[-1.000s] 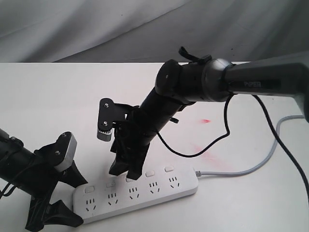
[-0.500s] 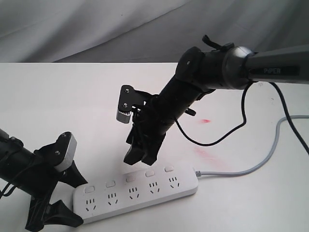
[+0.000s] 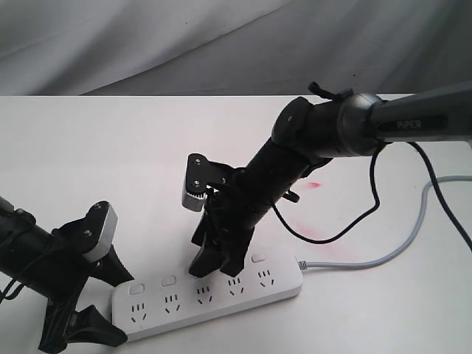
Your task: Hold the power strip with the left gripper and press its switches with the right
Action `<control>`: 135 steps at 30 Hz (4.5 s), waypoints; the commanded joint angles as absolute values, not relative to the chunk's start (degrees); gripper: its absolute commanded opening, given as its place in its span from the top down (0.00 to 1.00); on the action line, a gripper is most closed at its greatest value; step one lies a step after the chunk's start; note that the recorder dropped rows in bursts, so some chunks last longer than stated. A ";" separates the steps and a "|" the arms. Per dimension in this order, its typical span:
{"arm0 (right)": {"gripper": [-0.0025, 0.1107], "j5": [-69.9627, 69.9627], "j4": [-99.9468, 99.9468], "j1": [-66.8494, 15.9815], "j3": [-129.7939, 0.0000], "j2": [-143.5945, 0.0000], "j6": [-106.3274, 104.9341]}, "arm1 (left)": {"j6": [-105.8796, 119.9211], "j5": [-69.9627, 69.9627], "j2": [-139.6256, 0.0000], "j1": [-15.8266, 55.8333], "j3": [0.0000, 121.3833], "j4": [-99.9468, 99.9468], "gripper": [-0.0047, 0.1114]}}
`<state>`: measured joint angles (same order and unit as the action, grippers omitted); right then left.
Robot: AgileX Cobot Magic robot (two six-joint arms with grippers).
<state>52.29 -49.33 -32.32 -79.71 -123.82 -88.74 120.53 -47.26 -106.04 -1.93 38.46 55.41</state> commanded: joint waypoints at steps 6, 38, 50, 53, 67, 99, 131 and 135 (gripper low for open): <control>0.51 50.21 -50.75 -32.04 -79.27 -123.82 -91.24 | 119.95 -44.91 -106.71 -1.73 38.31 53.40 0.48; 0.51 45.55 -35.55 -32.04 -79.17 -126.42 -82.44 | 119.95 -44.91 -106.71 -1.73 38.31 53.40 0.48; 0.52 46.69 -39.25 -32.04 -79.17 -126.78 -84.10 | 119.95 -44.91 -106.71 -1.73 38.31 53.40 0.48; 0.52 46.82 -39.72 -32.04 -79.17 -128.21 -84.35 | 119.95 -44.91 -106.71 -1.73 38.31 53.40 0.48; 0.52 48.10 -46.12 -32.56 -79.17 -128.07 -87.00 | 119.95 -44.91 -106.71 -1.73 38.31 53.40 0.48; 0.49 52.07 -49.86 -27.41 -75.85 -121.90 -92.64 | 119.95 -44.80 -106.71 -1.73 38.31 53.40 0.48; 0.49 49.57 -48.21 -27.41 -75.85 -122.29 -92.57 | 119.95 -44.80 -106.71 -1.73 38.31 53.40 0.48; 0.49 49.46 -48.21 -27.41 -75.85 -122.29 -92.57 | 119.95 -44.80 -106.71 -1.73 38.31 53.40 0.48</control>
